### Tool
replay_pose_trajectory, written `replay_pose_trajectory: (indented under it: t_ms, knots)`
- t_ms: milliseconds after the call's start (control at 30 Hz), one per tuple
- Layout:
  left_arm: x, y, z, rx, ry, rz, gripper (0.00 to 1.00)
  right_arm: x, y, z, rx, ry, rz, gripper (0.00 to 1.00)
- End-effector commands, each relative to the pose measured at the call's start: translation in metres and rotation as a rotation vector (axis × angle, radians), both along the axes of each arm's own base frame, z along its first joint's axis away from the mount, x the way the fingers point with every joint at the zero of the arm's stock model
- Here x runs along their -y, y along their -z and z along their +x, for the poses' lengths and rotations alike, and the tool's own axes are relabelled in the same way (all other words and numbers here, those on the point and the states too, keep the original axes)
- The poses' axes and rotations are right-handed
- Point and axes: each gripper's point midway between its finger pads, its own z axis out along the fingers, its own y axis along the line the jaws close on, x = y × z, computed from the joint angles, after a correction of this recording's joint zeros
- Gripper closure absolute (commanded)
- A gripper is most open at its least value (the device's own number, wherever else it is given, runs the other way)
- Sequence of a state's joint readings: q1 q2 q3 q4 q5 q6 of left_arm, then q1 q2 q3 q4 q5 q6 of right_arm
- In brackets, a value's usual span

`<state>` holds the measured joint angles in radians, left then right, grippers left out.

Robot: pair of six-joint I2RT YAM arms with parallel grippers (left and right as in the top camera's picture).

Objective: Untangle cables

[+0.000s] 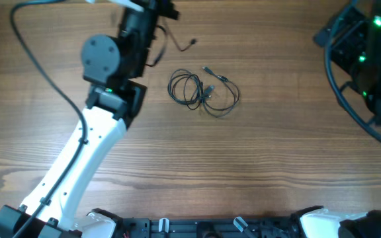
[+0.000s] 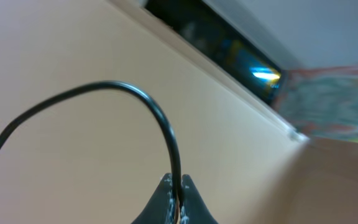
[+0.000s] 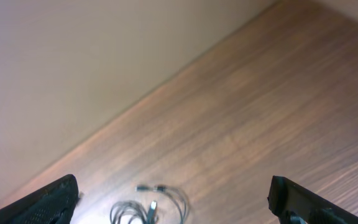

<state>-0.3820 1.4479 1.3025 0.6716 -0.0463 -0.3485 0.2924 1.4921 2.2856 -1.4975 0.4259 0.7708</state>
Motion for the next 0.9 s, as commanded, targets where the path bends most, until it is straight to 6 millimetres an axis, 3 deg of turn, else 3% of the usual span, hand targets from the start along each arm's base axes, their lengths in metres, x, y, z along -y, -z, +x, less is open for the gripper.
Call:
replay_pose_trajectory:
  t_ms: [0,200,367,467,500,600,700,767,867]
  knots:
    - [-0.056,0.001,0.019,-0.043,-0.139,-0.019,0.96,-0.017,0.016,0.008,-0.061,-0.058,0.056,0.00]
    - [-0.114,0.015,0.036,-0.131,-0.065,-0.150,0.96,-0.021,0.017,0.015,-0.054,-0.062,0.066,0.00]
    - [-0.160,0.037,0.059,-0.169,-0.258,-0.224,0.96,-0.042,0.022,0.017,-0.082,-0.160,0.137,0.00]
    - [-0.183,0.070,0.081,-0.225,-0.378,-0.252,0.96,-0.045,0.026,0.018,-0.099,-0.187,0.121,0.00]
    - [-0.189,0.096,0.100,-0.278,-0.376,-0.225,0.96,-0.046,0.028,0.018,-0.111,-0.191,0.121,0.00]
    - [-0.182,0.147,0.129,-0.394,-0.305,-0.069,0.96,-0.048,0.032,0.020,-0.122,-0.193,0.119,0.00]
    - [-0.200,0.185,0.148,-0.617,-0.329,-0.023,0.96,-0.050,0.034,0.022,-0.129,-0.197,0.120,0.00]
    - [-0.211,0.181,0.156,-0.720,-0.360,0.100,0.96,-0.052,0.037,0.027,-0.134,-0.197,0.119,0.00]
    - [-0.219,0.148,0.151,-0.772,-0.380,0.175,0.96,-0.058,0.043,0.036,-0.148,-0.212,0.130,0.00]
